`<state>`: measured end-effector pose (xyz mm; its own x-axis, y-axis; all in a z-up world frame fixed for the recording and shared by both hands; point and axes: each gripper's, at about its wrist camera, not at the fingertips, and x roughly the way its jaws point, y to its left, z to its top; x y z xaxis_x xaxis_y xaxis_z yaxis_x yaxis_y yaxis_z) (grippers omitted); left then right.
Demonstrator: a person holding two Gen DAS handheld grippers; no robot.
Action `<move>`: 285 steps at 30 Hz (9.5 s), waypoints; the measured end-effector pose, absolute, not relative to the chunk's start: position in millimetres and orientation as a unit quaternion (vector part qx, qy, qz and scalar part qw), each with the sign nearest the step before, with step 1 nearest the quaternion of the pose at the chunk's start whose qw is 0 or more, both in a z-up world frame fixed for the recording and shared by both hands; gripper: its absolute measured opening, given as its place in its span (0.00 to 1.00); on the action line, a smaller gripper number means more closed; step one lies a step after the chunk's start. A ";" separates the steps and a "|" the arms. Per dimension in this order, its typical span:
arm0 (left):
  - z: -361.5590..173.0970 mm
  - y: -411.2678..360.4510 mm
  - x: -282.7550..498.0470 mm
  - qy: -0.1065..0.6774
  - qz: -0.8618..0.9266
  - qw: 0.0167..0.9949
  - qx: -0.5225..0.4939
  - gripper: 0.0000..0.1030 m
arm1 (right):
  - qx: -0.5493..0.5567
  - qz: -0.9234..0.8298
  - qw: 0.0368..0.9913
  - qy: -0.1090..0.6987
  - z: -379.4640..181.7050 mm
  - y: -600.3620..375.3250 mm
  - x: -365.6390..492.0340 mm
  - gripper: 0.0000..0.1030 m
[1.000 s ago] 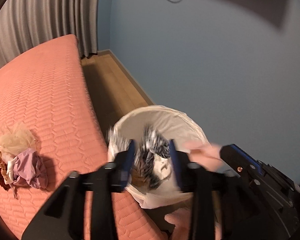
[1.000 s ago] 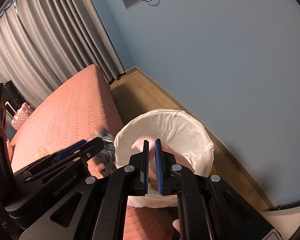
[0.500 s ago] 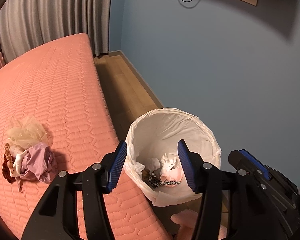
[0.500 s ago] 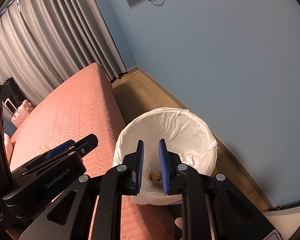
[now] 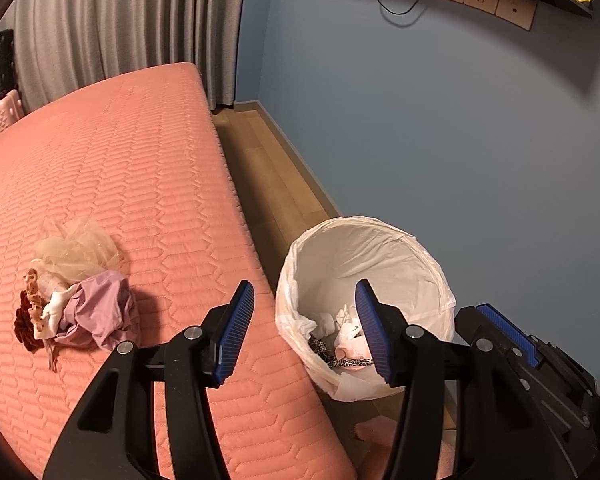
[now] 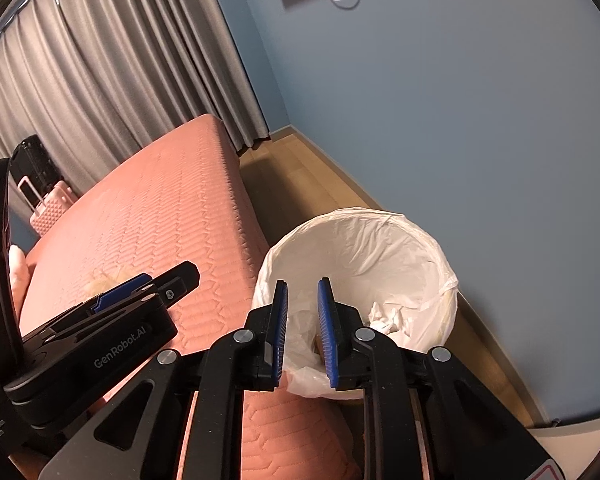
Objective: Collect trash
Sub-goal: 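Move both open tools back over the scrunchie pile on the bed, then grasp the dark red velvet scrunchie with the left tool while the right tool grasps the tan satin scrunchie, then carry both scrunchies over the wastebasket and open both tools to drop them, then move both open tools back over the remaining cloths on the bed, then grasp the white sock with the left tool while the right tool grasps the lilac cloth, then carry the white sock and lilac cloth to the wastebasket and release both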
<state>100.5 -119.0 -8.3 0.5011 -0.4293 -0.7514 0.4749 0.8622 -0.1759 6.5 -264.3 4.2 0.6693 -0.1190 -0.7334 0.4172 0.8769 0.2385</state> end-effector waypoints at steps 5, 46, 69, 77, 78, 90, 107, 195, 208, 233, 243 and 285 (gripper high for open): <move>-9.6 -102.1 102.8 0.428 -0.251 0.868 0.017 0.49 | 0.192 -0.142 0.893 0.382 4.7 -253.7 9.7 0.16; -67.7 168.2 165.6 0.469 -0.034 0.876 -0.104 0.59 | 0.081 0.022 0.888 0.452 -21.9 -25.7 106.9 0.27; -136.1 219.9 233.8 0.520 -0.026 0.840 -0.152 0.55 | 0.097 0.068 0.845 0.521 -93.6 63.1 210.4 0.29; -158.7 215.4 236.9 0.536 -0.043 0.828 -0.158 0.26 | 0.103 0.072 0.833 0.538 -115.1 66.2 215.8 0.13; -158.1 213.8 235.6 0.534 -0.042 0.830 -0.155 0.23 | 0.103 0.073 0.834 0.537 -114.3 65.8 214.2 0.13; -111.5 191.5 204.2 0.497 -0.063 0.853 -0.143 0.17 | 0.122 0.073 0.852 0.503 -75.5 40.7 185.5 0.12; -5.9 79.2 155.3 0.418 -0.159 0.891 -0.071 0.17 | 0.167 0.018 0.893 0.419 6.0 -63.0 115.2 0.12; -7.0 -26.9 119.5 0.431 -0.206 0.878 -0.028 0.43 | 0.170 -0.083 0.894 0.407 5.3 -179.2 39.8 0.26; -32.3 46.7 140.8 0.446 -0.138 0.882 -0.060 0.57 | 0.139 -0.039 0.889 0.434 -9.9 -114.6 69.6 0.32; -123.3 132.3 215.7 0.521 -0.060 0.844 -0.114 0.69 | 0.123 0.001 0.850 0.513 -93.2 -37.5 163.7 0.38; -140.1 130.5 221.8 0.529 -0.078 0.837 -0.118 0.48 | 0.128 0.001 0.831 0.542 -128.7 -32.3 183.7 0.38; 20.8 73.3 102.6 0.395 -0.175 0.898 -0.079 0.08 | 0.174 -0.019 0.911 0.375 45.3 -107.9 54.2 0.05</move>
